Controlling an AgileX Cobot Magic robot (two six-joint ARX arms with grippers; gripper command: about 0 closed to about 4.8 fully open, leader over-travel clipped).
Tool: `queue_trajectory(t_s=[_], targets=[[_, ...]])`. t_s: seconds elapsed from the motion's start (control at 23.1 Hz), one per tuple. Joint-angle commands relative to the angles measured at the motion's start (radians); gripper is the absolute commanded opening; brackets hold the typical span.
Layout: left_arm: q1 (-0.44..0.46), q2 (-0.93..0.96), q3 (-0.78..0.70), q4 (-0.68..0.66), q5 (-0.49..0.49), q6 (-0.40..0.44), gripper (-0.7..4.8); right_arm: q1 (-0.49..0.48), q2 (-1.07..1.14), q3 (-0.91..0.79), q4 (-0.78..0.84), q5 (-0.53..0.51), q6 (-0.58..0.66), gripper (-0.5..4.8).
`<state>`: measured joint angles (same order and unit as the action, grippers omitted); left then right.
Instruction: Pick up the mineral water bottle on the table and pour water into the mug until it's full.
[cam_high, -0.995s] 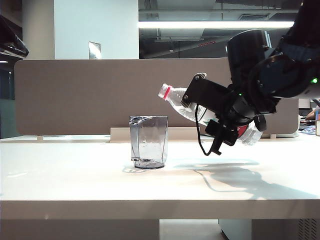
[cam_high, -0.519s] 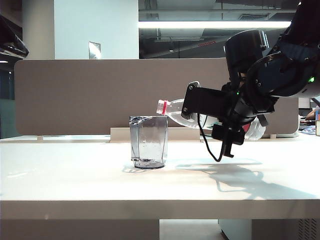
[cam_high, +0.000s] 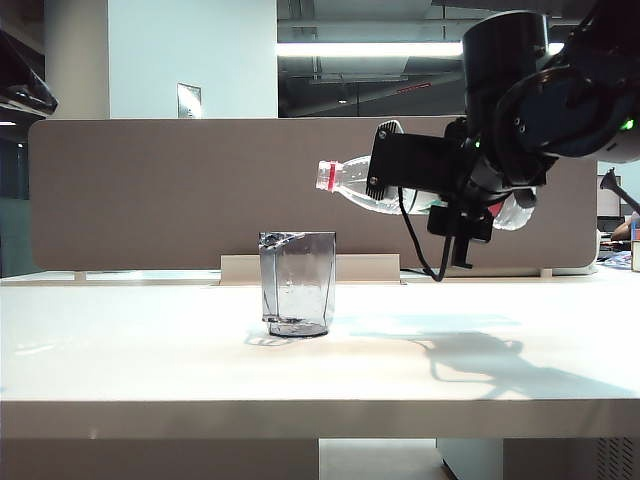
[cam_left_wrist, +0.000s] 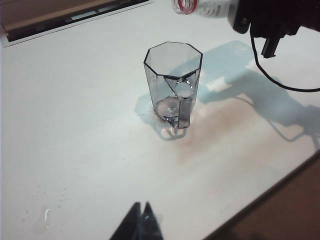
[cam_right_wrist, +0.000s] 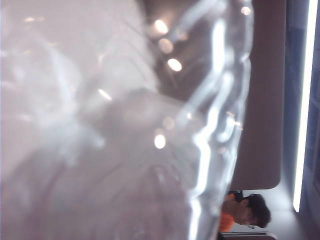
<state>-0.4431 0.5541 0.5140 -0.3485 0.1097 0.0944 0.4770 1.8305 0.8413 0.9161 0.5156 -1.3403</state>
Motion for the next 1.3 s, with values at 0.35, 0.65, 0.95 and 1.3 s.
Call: queue_trajectory(t_s=[0.35,0.65,0.95,1.3], targets=[[-0.001,-0.001,0.003,0.013,0.003,0.003,-0.05,0.001,-0.030,0.010,0.068,0.003,-0.092,2.41],[-0.001,-0.001,0.003,0.013,0.003,0.003,-0.05,0.001,-0.030,0.010,0.068,0.003,-0.138,2.41],[-0.001,-0.001,0.003,0.013,0.003,0.003,-0.05,0.001,-0.030,0.010,0.069,0.028,-0.161,2.41],[-0.001,-0.001,0.003,0.013,0.003,0.003,-0.05,0.000,-0.030,0.010,0.084,0.067,-0.183,2.28]])
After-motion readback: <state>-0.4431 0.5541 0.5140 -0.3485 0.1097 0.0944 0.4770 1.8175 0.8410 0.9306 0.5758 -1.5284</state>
